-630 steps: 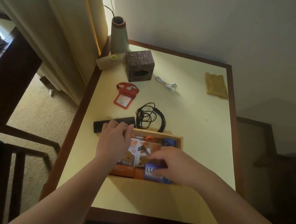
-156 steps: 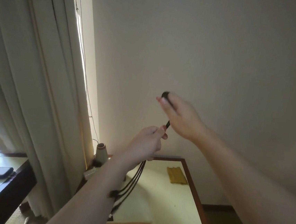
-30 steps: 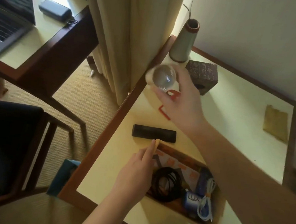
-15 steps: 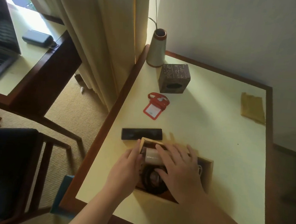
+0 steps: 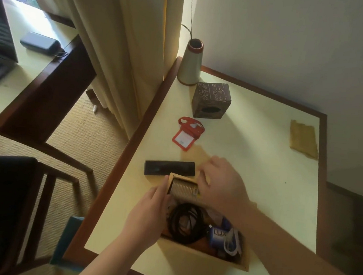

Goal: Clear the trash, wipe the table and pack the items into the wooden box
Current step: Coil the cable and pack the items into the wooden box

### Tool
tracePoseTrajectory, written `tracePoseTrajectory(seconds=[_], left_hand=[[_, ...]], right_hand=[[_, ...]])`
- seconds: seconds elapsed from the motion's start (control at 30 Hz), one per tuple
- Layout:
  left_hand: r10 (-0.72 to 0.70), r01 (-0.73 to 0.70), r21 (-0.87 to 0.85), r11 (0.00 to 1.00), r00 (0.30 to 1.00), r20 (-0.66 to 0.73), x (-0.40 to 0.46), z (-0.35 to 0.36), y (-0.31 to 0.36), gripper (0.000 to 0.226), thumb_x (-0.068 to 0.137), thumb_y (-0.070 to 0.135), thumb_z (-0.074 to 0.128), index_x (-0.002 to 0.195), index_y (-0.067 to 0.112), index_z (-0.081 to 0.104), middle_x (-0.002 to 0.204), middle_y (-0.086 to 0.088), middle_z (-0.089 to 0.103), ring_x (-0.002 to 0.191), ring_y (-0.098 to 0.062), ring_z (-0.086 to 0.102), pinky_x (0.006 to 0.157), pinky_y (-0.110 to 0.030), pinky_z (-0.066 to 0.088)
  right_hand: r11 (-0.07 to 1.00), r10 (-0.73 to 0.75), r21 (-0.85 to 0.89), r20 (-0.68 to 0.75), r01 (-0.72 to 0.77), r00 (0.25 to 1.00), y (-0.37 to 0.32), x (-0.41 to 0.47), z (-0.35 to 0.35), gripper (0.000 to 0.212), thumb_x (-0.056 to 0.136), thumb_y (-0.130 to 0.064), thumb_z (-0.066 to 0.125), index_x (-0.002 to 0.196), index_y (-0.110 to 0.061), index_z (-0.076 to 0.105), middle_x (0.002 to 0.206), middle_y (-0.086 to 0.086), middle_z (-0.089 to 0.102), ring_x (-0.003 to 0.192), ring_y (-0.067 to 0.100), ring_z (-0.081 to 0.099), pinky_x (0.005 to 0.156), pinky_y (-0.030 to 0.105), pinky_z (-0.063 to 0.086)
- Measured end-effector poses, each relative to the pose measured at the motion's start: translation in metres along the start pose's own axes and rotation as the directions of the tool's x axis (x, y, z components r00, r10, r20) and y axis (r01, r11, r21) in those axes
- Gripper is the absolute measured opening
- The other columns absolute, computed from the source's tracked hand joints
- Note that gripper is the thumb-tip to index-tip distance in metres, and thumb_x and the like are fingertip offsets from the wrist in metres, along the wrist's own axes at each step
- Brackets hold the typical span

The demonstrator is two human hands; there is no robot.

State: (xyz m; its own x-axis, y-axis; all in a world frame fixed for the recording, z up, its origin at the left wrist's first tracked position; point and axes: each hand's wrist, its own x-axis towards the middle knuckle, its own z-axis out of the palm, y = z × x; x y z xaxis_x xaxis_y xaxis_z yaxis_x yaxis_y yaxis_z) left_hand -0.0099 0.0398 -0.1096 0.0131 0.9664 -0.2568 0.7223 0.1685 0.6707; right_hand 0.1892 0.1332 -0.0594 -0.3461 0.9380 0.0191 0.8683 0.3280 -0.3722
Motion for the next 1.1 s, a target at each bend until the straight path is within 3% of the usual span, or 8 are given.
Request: tracePoseTrajectory(seconds=[0.23, 0.4, 0.47, 0.53, 0.63, 0.83, 1.0, 1.1], left_hand=[[0.003, -0.004, -0.026, 1.0, 1.0, -0.027, 0.0, 0.0, 0.001, 0.061, 0.107, 0.046, 0.031, 0.164, 0.04, 0.008, 0.151, 0.007, 0.049, 0.127, -0.01, 0.054, 0.103, -0.029, 0.053], [0.016, -0.017, -0.028, 0.999, 0.999, -0.04, 0.002, 0.001, -0.001, 0.063, 0.109, 0.044, 0.034, 0.165, 0.039, 0.005, 0.153, 0.008, 0.046, 0.129, -0.009, 0.051, 0.105, -0.025, 0.049], [0.019, -0.019, -0.015, 1.0, 0.999, -0.037, 0.002, 0.004, -0.003, 0.065, 0.109, 0.043, 0.037, 0.165, 0.04, 0.003, 0.154, 0.007, 0.045, 0.13, -0.01, 0.051, 0.104, -0.025, 0.049], [0.017, -0.017, -0.016, 1.0, 0.999, -0.039, 0.003, 0.005, -0.004, 0.064, 0.11, 0.043, 0.037, 0.165, 0.04, 0.004, 0.155, 0.008, 0.044, 0.131, -0.01, 0.05, 0.104, -0.026, 0.049], [0.014, -0.015, -0.022, 1.0, 0.999, -0.045, 0.003, 0.005, -0.004, 0.062, 0.11, 0.043, 0.037, 0.164, 0.041, 0.006, 0.153, 0.009, 0.046, 0.129, -0.008, 0.051, 0.103, -0.025, 0.05], [-0.002, 0.001, -0.008, 1.0, 1.0, -0.025, -0.001, 0.002, -0.001, 0.061, 0.11, 0.042, 0.036, 0.164, 0.042, 0.007, 0.152, 0.009, 0.048, 0.129, -0.009, 0.052, 0.104, -0.027, 0.05], [-0.025, 0.025, 0.017, 1.0, 0.999, 0.025, 0.0, -0.005, 0.006, 0.06, 0.11, 0.042, 0.033, 0.165, 0.04, 0.008, 0.154, 0.009, 0.046, 0.134, -0.011, 0.048, 0.109, -0.03, 0.046], [-0.002, -0.004, 0.228, 0.974, 1.0, 0.028, 0.002, -0.012, 0.012, 0.058, 0.109, 0.045, 0.03, 0.163, 0.04, 0.007, 0.166, 0.009, 0.032, 0.152, -0.016, 0.028, 0.126, -0.038, 0.02]], right_hand=[[0.939, 0.333, -0.028, 0.309, -0.342, 0.891, 0.017, 0.126, 0.032, 0.044, 0.103, -0.039, 0.062, 0.143, -0.02, 0.059, 0.137, 0.005, 0.065, 0.12, 0.027, 0.066, 0.102, 0.04, 0.056], [0.59, 0.673, 0.158, 0.446, -0.792, 0.59, 0.004, 0.162, 0.072, 0.104, 0.086, -0.068, 0.07, 0.16, -0.014, 0.02, 0.152, 0.013, 0.045, 0.131, 0.037, 0.054, 0.101, 0.048, 0.057], [0.541, 0.746, 0.126, 0.384, -0.831, 0.544, 0.004, 0.17, 0.089, 0.109, 0.08, -0.066, 0.077, 0.155, -0.014, 0.018, 0.148, 0.015, 0.043, 0.127, 0.035, 0.053, 0.099, 0.045, 0.057], [0.532, 0.761, 0.172, 0.333, -0.829, 0.557, 0.002, 0.179, 0.097, 0.096, 0.084, -0.053, 0.08, 0.152, -0.013, 0.026, 0.144, 0.016, 0.047, 0.123, 0.031, 0.055, 0.097, 0.04, 0.054], [0.386, 0.693, 0.413, 0.46, -0.825, 0.555, 0.005, 0.183, 0.097, 0.065, 0.1, -0.03, 0.067, 0.152, -0.011, 0.033, 0.135, 0.015, 0.052, 0.113, 0.028, 0.056, 0.095, 0.035, 0.051], [0.654, 0.514, 0.42, 0.364, -0.629, 0.777, 0.011, 0.123, 0.05, 0.046, 0.107, -0.018, 0.056, 0.15, -0.017, 0.039, 0.125, 0.003, 0.059, 0.111, 0.023, 0.06, 0.091, 0.034, 0.056], [0.71, 0.394, 0.555, 0.198, -0.434, 0.898, 0.0, 0.037, -0.039, 0.024, 0.1, -0.024, 0.07, 0.115, -0.041, 0.061, 0.102, -0.023, 0.069, 0.095, -0.003, 0.068, 0.075, 0.014, 0.053], [0.655, 0.386, 0.619, 0.22, -0.434, 0.896, -0.012, -0.019, -0.083, 0.038, 0.094, -0.022, 0.078, 0.116, -0.044, 0.057, 0.094, -0.022, 0.075, 0.088, -0.013, 0.069, 0.065, 0.008, 0.054]])
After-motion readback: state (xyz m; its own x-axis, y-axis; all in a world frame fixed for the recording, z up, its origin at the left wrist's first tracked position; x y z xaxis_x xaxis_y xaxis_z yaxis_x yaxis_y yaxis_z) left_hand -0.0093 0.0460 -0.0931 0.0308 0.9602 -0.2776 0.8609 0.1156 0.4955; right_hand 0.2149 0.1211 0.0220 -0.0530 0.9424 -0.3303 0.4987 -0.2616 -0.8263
